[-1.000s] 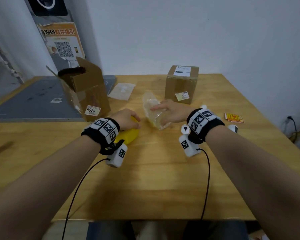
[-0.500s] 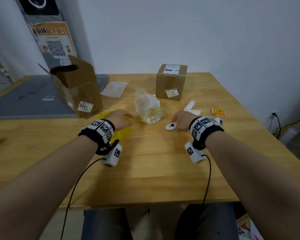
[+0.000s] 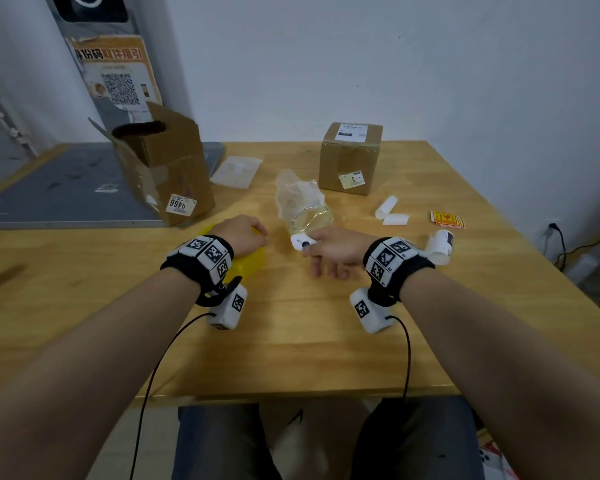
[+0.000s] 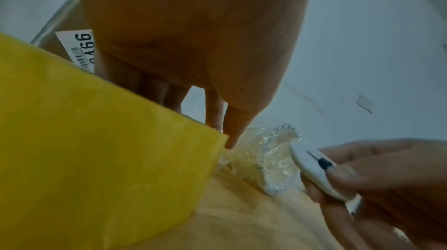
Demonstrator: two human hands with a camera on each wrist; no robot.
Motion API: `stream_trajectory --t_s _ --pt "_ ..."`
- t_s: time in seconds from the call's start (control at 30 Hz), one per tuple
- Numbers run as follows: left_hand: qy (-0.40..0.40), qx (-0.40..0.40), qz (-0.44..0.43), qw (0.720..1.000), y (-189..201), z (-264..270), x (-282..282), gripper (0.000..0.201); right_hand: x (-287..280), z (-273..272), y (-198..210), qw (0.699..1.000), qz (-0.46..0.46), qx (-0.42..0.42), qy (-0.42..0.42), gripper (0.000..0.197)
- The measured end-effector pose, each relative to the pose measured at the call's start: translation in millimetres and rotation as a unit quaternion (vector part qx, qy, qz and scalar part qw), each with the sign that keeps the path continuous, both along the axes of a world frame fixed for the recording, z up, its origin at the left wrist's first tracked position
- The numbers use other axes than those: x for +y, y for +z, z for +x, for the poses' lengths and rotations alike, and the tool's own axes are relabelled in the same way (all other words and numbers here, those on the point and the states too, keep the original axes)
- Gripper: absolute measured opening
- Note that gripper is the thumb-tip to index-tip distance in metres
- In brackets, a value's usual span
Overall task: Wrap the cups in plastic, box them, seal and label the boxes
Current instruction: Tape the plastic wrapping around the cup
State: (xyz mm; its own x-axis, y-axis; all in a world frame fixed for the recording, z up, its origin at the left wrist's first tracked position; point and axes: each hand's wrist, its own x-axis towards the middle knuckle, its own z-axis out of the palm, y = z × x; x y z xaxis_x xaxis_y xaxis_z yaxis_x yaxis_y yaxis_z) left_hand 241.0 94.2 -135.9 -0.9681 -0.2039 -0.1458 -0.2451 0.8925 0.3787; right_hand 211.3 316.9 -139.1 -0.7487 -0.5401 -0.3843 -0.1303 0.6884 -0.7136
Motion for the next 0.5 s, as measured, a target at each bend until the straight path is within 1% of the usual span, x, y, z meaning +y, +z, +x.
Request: stream_trajectory --t_s 0.13,0.2,0.23,0.3,0.43,0.5 --pt "0.004 0.008 -0.016 1.000 2 4 0 0.014 -15 7 5 0.997 -0.070 0.037 -0.025 0.028" --pt "0.009 0.015 -0.014 1.000 1 6 0 0.014 -23 12 5 0.993 -0.085 0.076 -0.035 0.021" --pt "0.013 0.019 -0.012 1.000 1 6 0 0.014 -26 14 4 0.990 -0.090 0.099 -0.042 0.021" --pt "0.016 0.023 -0.005 1.000 0 9 -2 0.015 -32 16 2 0.987 -0.090 0.123 -0.052 0.023" --pt "0.010 0.025 0.009 1.000 0 11 -4 0.018 -41 14 -2 0.987 -0.068 0.132 -0.057 0.018" --pt "0.007 0.028 0.012 1.000 0 12 -5 0.018 -44 13 -3 0.984 -0.075 0.147 -0.067 0.023"
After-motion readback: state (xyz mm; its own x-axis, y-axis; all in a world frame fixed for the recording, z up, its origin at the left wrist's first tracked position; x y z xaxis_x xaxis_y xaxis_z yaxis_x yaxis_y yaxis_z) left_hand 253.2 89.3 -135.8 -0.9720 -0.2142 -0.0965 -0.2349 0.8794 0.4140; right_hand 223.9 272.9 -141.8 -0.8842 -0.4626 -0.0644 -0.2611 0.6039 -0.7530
